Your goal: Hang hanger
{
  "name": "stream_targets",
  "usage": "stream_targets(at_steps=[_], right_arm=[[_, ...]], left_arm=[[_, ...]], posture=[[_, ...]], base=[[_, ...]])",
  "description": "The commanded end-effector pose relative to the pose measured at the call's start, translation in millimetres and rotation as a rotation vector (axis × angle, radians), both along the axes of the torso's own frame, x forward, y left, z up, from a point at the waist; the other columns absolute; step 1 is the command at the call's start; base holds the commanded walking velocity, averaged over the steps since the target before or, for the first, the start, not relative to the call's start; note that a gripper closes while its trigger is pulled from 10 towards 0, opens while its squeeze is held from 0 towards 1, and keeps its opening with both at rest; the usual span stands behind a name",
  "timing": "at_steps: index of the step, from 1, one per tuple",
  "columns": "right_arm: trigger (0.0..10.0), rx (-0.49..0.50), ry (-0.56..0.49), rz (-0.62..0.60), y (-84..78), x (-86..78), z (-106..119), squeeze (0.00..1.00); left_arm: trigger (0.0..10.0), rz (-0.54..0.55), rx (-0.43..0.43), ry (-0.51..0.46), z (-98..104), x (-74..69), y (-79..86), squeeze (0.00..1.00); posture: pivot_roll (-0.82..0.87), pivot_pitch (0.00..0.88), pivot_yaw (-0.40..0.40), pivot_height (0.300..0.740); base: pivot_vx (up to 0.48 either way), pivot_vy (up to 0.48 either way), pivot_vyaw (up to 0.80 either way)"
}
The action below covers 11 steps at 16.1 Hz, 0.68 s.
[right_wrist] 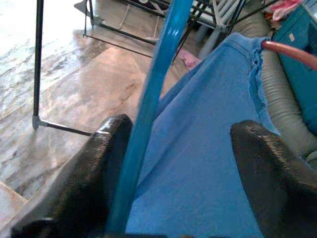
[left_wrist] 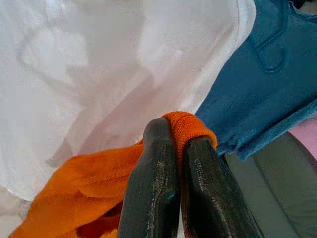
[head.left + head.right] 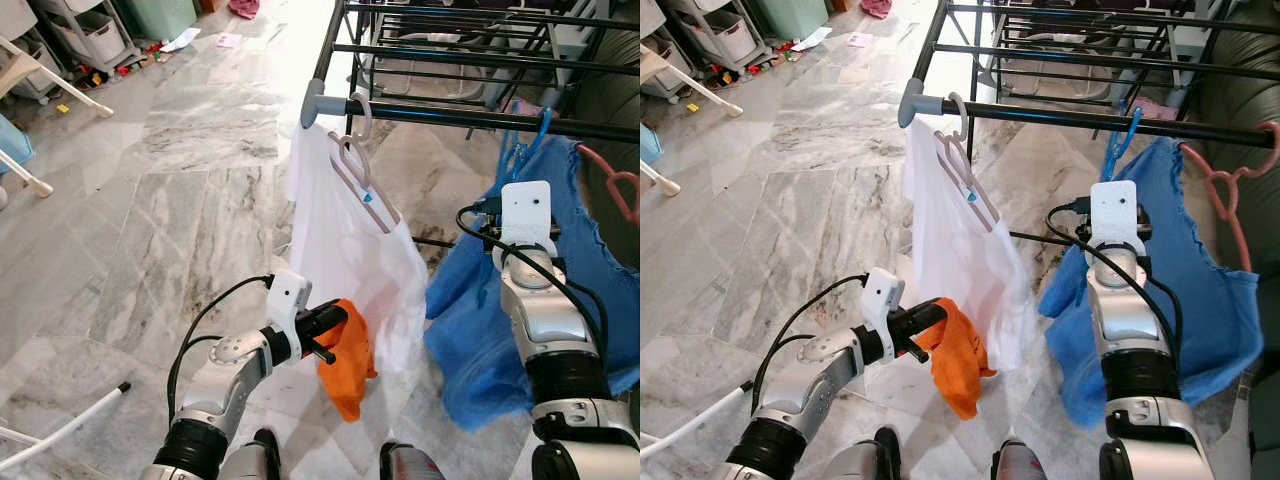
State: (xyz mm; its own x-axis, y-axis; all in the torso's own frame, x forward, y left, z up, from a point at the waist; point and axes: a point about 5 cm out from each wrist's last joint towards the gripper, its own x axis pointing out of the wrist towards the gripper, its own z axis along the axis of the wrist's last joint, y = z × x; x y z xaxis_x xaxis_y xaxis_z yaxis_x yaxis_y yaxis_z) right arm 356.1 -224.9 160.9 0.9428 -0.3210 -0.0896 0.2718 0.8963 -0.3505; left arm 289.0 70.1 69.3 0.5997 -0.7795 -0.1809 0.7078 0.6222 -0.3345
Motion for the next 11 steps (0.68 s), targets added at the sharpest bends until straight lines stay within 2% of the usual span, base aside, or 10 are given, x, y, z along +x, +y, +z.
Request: stream_targets(at_steps=[1, 2, 4, 5, 8, 11], right_arm=[[10.0, -0.05, -0.024, -0.014, -2.1, -1.6, 7.6, 0.56], [10.0, -0.057, -0.034, -0.024, -3.1, -1.9, 10.0, 0.56], [10.0, -0.062, -0.059, -0.051, -5.0, -6.8, 12.5, 0.65], [10.0, -0.074, -0.075, -0.049, -4.5, -12.6, 12.3, 1.0], [10.0, -0.077, -0.09, -0.018, 0.4, -20.5, 10.3, 1.0], [10.0, -0.078, -0.049, 0.004, 3.6, -28.1, -1.7, 1.0]], left_arm=[[10.0, -0.001, 0.015, 0.002, -2.0, -0.4, 0.6, 0.0], [10.0, 0.0, 0.016, 0.003, -2.1, -0.3, 0.6, 0.0], [10.0, 0.005, 0.018, 0.003, -2.5, -0.5, 1.4, 0.0], [10.0, 0.011, 0.02, 0.002, -2.9, -0.5, 2.2, 0.0], [10.0, 0.018, 0.02, 0.003, -3.1, -0.2, 3.7, 0.0], [10.0, 0.018, 0.025, 0.004, -3.4, 0.2, 4.0, 0.0]], posture=[[-0.2, 0.233, 0.08, 0.74], [-0.2, 0.232, 0.078, 0.74], [-0.2, 0.23, 0.076, 0.74], [-0.19, 0.229, 0.076, 0.74], [-0.19, 0.23, 0.077, 0.74], [-0.19, 0.23, 0.08, 0.74]], base=[[0.0, 0.0, 0.0], [0.0, 0.0, 0.0], [0.0, 0.0, 0.0], [0.0, 0.0, 0.0], [0.0, 0.0, 0.0], [0.0, 0.0, 0.0]])
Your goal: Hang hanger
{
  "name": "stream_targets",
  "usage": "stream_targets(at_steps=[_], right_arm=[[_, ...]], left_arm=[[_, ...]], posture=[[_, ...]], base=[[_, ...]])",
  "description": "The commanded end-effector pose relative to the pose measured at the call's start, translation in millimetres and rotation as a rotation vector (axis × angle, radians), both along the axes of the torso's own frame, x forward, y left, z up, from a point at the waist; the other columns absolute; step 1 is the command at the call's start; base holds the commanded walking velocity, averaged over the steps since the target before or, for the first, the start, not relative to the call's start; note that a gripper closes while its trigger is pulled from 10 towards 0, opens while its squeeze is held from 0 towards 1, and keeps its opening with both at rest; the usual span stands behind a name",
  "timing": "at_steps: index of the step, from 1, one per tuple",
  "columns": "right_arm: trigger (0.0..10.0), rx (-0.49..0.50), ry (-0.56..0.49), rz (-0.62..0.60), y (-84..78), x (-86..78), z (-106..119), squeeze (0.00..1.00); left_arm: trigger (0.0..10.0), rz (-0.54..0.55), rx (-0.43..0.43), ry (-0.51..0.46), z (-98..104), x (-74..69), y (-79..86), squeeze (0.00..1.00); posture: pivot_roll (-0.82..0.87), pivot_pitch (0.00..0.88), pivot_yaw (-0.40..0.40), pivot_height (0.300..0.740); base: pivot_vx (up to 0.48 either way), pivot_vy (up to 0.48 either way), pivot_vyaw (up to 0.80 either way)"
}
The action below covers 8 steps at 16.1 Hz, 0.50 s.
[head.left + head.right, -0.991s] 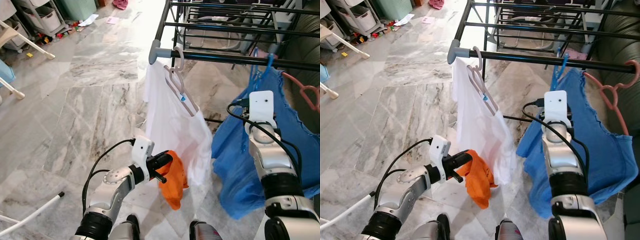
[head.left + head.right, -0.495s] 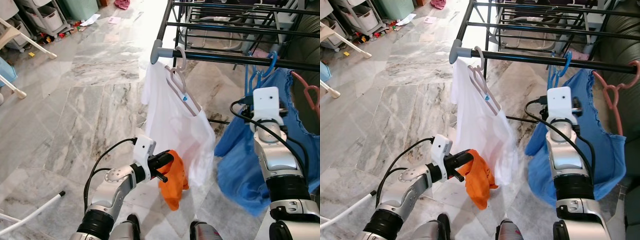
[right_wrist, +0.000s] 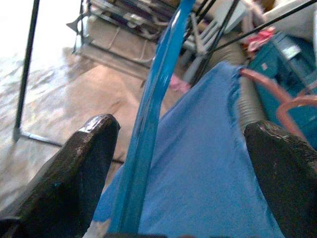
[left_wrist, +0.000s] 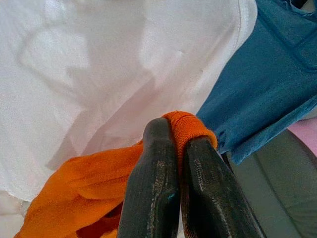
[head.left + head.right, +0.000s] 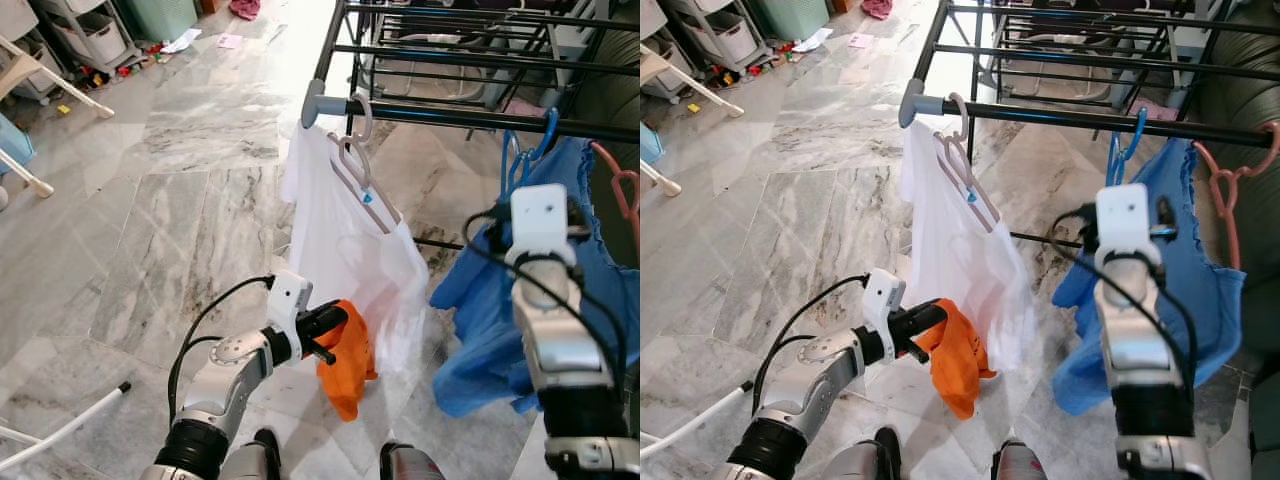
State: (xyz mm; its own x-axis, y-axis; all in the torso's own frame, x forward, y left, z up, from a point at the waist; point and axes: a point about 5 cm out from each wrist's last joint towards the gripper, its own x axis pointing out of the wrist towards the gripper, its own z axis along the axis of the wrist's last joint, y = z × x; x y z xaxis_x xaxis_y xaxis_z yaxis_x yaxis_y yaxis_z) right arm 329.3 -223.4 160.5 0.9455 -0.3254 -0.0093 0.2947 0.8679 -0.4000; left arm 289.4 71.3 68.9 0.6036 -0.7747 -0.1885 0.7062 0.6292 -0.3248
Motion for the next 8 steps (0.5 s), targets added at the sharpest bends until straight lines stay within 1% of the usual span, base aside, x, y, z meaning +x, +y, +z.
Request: stream_targets(at_steps=[1, 3, 4, 5, 6, 8], right_arm=[[10.0, 0.024, 0.038, 0.001, 1.8, -6.3, -9.3, 1.0], [10.0, 0.045, 0.033, -0.009, 1.9, -13.4, -11.4, 1.0], [10.0, 0.048, 0.027, -0.009, 2.2, -14.0, -10.5, 1.0], [10.0, 0.066, -0.002, -0.006, 4.4, -14.1, -6.7, 1.0], [10.0, 0.068, -0.018, 0.003, 7.2, -13.5, -3.4, 1.0], [10.0, 0.076, -0.044, 0.038, 20.2, -10.2, 5.0, 1.0]], left_arm=[[10.0, 0.014, 0.014, 0.006, -2.7, 0.3, 2.7, 0.0], [10.0, 0.015, 0.018, 0.006, -2.7, 0.5, 3.3, 0.0], [10.0, 0.015, 0.019, 0.006, -2.7, 0.4, 3.4, 0.0], [10.0, 0.015, 0.019, 0.007, -2.7, 0.6, 3.5, 0.0], [10.0, 0.015, 0.019, 0.007, -2.7, 0.9, 3.5, 0.0], [10.0, 0.013, 0.02, 0.004, -2.0, 2.0, 3.0, 0.0]], posture=[[-0.19, 0.231, 0.081, 0.74], [-0.19, 0.229, 0.085, 0.74], [-0.19, 0.229, 0.085, 0.74], [-0.19, 0.228, 0.086, 0.74], [-0.19, 0.227, 0.088, 0.74], [-0.19, 0.225, 0.087, 0.74]], base=[[0.0, 0.0, 0.0], [0.0, 0.0, 0.0], [0.0, 0.0, 0.0], [0.0, 0.0, 0.0], [0.0, 0.0, 0.0], [0.0, 0.0, 0.0]])
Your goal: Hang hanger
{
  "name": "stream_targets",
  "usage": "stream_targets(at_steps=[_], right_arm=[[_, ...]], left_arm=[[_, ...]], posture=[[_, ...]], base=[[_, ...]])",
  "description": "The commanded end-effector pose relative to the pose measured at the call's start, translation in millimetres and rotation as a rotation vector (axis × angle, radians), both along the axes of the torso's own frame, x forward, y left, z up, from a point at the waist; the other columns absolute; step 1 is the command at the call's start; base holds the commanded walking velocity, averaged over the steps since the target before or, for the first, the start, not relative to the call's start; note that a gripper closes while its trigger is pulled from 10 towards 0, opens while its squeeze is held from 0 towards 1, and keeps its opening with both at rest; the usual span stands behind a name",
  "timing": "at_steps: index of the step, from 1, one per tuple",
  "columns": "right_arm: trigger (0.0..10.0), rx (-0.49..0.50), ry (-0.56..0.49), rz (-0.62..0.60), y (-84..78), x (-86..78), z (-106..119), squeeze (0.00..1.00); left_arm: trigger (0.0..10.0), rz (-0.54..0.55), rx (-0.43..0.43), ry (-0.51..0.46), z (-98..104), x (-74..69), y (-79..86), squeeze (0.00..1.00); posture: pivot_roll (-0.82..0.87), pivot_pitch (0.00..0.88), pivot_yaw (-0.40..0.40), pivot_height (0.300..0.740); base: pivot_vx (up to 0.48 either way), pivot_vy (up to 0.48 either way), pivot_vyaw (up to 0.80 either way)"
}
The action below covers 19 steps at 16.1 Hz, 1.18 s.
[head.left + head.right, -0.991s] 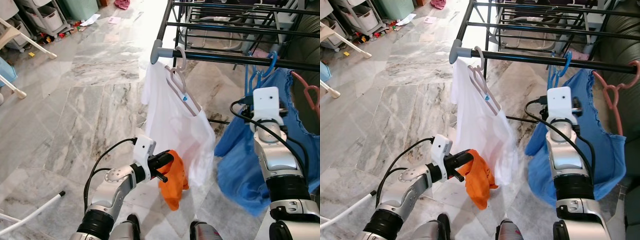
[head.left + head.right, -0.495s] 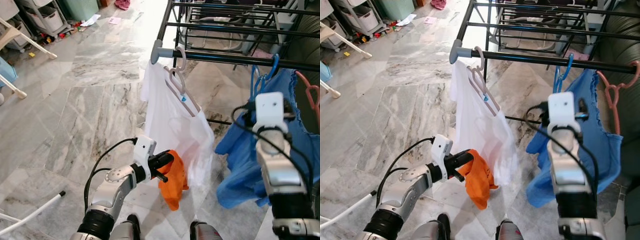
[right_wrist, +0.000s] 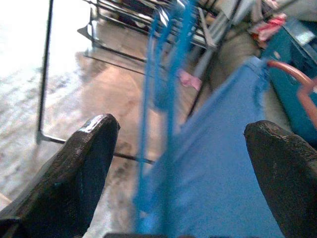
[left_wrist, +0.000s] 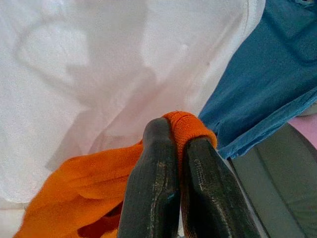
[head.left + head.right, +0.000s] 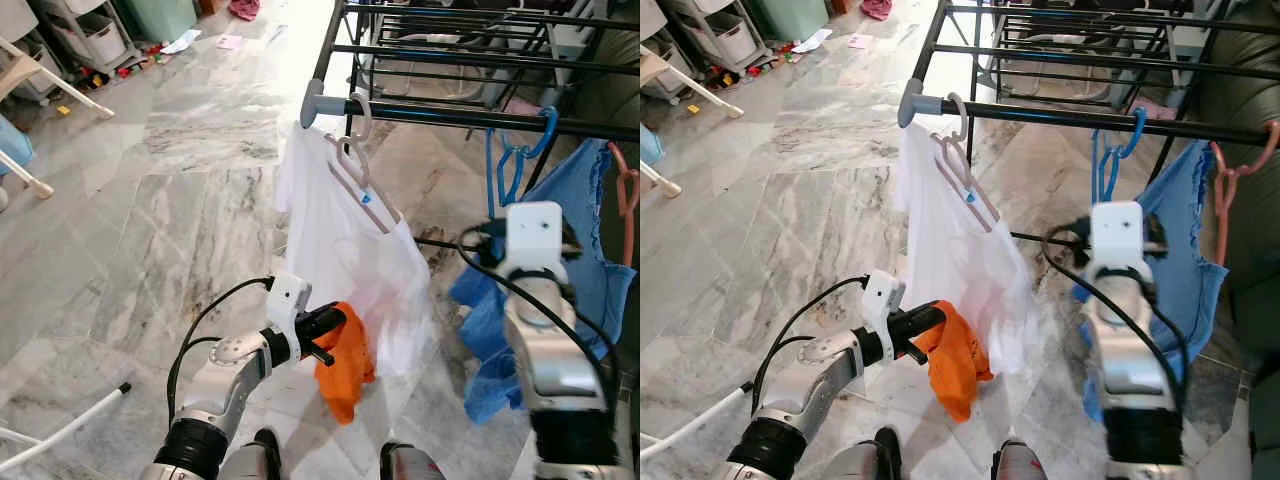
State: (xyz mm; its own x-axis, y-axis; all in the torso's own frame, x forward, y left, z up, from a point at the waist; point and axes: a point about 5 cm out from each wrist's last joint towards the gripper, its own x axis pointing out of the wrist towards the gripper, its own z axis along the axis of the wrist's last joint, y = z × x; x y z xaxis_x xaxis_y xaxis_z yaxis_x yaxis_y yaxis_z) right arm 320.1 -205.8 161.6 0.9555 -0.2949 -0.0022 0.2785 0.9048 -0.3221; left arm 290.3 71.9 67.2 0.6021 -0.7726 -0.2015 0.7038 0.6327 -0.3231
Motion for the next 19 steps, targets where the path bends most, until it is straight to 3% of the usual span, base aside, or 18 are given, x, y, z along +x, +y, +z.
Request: stream_targets(at_steps=[1, 5, 9, 12, 13, 14, 15, 19], right_arm=[[10.0, 0.002, -0.016, 0.015, 6.2, 0.8, 6.4, 1.0], [10.0, 0.009, 0.006, 0.011, 3.6, 14.0, 10.3, 1.0], [10.0, -0.006, 0.052, -0.014, -9.2, 26.7, 9.8, 1.0], [10.0, 0.01, 0.072, -0.016, -19.3, 30.1, 10.3, 0.84], [6.5, 0.02, 0.077, -0.007, -24.5, 30.7, 11.9, 0.0], [0.9, 0.017, 0.079, -0.006, -26.7, 30.9, 12.3, 0.0], [0.0, 0.034, 0.088, 0.002, -32.4, 29.8, 12.4, 0.0], [0.0, 0.031, 0.105, 0.014, -46.5, 23.8, 14.5, 0.0]], left_arm=[[10.0, 0.014, 0.01, -0.004, -0.2, 1.6, 2.9, 0.0], [10.0, 0.016, 0.013, 0.001, -2.0, 0.5, 3.6, 0.0], [10.0, 0.018, 0.013, 0.004, -2.5, -0.3, 3.0, 0.0], [10.0, 0.023, 0.014, 0.005, -3.1, -0.7, 4.1, 0.0], [10.0, 0.024, 0.014, 0.006, -3.3, -1.1, 4.4, 0.0], [10.0, 0.024, 0.014, 0.007, -3.4, -1.3, 4.5, 0.0], [10.0, 0.024, 0.015, 0.009, -3.7, -1.9, 4.6, 0.0], [10.0, 0.025, 0.019, 0.013, -4.6, -2.3, 4.8, 0.0]], posture=[[-0.19, 0.224, 0.087, 0.74], [-0.18, 0.222, 0.081, 0.74], [-0.18, 0.22, 0.073, 0.74], [-0.18, 0.221, 0.071, 0.74], [-0.18, 0.223, 0.071, 0.74], [-0.18, 0.223, 0.071, 0.74], [-0.18, 0.226, 0.071, 0.74], [-0.18, 0.231, 0.071, 0.74]], base=[[0.0, 0.0, 0.0], [0.0, 0.0, 0.0], [0.0, 0.0, 0.0], [0.0, 0.0, 0.0], [0.0, 0.0, 0.0], [0.0, 0.0, 0.0], [0.0, 0.0, 0.0], [0.0, 0.0, 0.0]])
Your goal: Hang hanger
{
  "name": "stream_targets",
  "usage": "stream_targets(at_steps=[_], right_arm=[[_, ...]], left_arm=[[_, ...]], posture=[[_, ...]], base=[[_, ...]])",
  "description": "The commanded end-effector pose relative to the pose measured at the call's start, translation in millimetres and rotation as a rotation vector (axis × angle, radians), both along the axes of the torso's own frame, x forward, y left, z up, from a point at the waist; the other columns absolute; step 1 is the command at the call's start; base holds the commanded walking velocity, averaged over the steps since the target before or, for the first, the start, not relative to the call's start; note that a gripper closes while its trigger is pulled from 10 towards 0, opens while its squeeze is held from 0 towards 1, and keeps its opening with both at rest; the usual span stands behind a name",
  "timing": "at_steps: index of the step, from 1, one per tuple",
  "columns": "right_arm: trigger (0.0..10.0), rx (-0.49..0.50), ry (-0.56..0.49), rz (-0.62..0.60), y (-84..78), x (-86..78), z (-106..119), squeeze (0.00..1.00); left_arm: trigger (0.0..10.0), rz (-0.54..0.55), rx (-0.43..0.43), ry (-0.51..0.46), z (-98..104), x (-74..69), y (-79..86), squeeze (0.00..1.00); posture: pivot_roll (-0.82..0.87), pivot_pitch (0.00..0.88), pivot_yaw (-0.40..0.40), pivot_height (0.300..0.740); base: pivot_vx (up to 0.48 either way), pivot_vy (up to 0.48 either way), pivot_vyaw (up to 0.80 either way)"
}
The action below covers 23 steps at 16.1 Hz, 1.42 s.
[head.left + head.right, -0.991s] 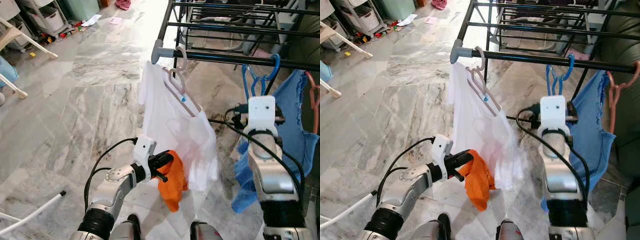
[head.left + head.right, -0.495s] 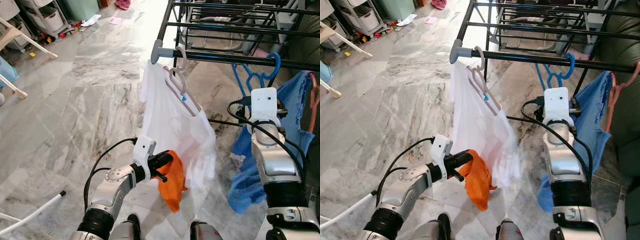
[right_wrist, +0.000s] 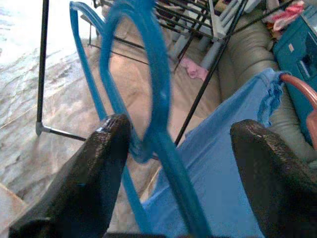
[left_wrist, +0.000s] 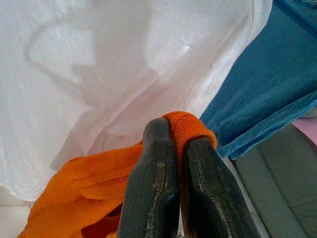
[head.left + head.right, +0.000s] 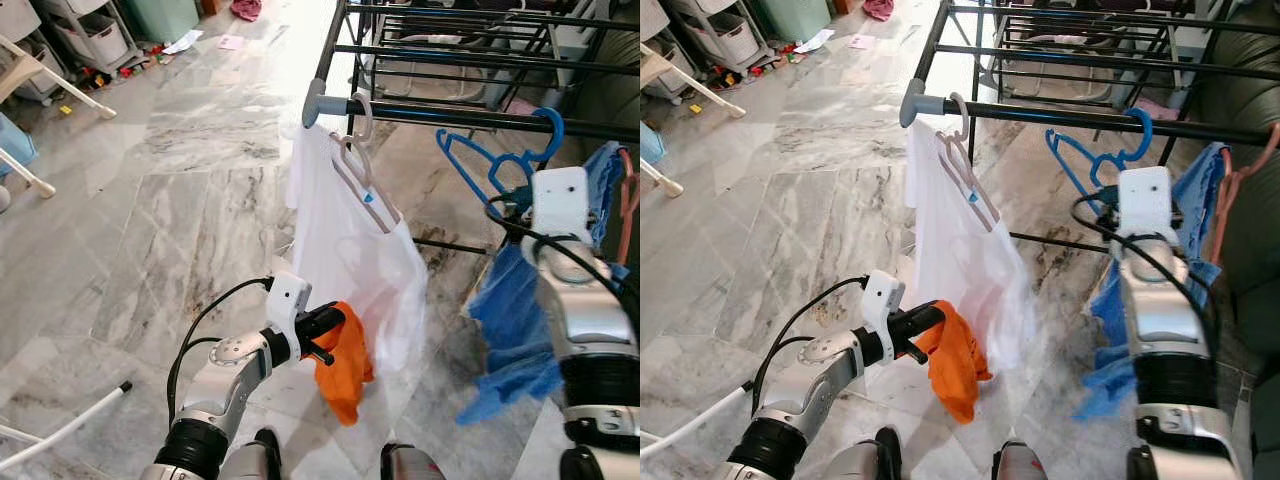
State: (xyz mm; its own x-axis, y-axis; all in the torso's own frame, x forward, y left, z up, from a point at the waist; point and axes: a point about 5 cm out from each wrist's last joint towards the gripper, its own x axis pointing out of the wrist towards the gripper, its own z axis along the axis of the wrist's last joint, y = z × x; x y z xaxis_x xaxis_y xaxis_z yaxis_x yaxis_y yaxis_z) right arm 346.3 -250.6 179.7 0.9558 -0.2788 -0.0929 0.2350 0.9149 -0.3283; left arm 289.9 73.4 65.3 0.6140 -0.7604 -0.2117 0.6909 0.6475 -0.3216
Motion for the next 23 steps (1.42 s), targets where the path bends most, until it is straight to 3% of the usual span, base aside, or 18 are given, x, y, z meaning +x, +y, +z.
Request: stream_targets(at_steps=[1, 15, 23], right_arm=[[0.0, 0.015, 0.021, 0.006, -2.0, -4.2, -4.4, 0.0], [0.4, 0.036, 0.101, 0.083, -7.7, -1.3, -8.9, 0.0], [0.0, 0.077, 0.165, 0.136, -11.3, 3.7, -12.6, 0.0]], left_arm=[[10.0, 0.008, 0.01, 0.008, -2.9, -1.9, 2.9, 0.0], [10.0, 0.015, 0.03, 0.013, -4.0, -1.3, 4.8, 0.0], [10.0, 0.021, 0.037, 0.017, -5.6, -1.4, 5.3, 0.0]], posture=[[-0.18, 0.231, 0.071, 0.74], [-0.18, 0.235, 0.073, 0.74], [-0.18, 0.233, 0.063, 0.74]], base=[[0.0, 0.0, 0.0], [0.0, 0.0, 0.0], [0.0, 0.0, 0.0]])
